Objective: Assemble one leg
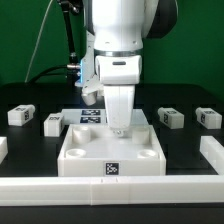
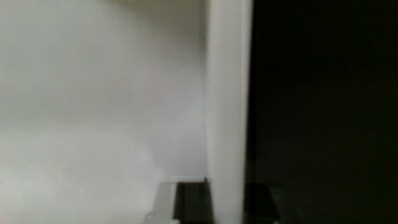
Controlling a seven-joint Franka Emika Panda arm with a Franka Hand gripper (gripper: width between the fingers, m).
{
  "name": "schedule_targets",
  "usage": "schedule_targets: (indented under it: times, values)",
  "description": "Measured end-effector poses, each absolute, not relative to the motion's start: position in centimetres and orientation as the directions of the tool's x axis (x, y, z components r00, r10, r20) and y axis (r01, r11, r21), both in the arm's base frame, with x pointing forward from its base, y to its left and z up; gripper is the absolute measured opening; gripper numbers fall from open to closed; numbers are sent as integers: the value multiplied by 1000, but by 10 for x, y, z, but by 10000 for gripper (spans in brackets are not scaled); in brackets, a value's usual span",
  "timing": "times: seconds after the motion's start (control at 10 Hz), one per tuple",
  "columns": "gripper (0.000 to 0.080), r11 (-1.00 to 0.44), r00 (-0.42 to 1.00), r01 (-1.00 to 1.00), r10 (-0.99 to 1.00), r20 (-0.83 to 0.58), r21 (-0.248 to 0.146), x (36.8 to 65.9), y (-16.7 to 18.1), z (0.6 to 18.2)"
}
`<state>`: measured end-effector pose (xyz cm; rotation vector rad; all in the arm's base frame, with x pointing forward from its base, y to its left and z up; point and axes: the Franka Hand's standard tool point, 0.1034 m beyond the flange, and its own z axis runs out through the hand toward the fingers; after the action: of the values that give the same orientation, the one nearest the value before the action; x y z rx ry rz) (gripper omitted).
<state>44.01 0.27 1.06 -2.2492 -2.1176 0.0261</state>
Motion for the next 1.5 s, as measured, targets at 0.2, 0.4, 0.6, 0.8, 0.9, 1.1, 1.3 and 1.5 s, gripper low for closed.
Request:
schedule_targets:
  times: [0.2,0.4,0.6,0.8,0.9,1.1,1.3,1.5]
  values:
    - [58,-60,61,997,998,24,-50,440,3,11]
    - [58,-57,59,997,998,24,-49,441,4,11]
    - [58,-32,33,999,999,32,-40,448,13,10]
    - [58,24,-23,999,999,43,-27,459,22,10]
    - [58,21,-20,999,999,43,-25,460,22,10]
    - [58,20,-19,999,999,43,-25,460,22,10]
    - [58,13,-12,1000,999,43,-25,461,24,10]
    - [58,-4,5,1000,998,60,-16,472,53,10]
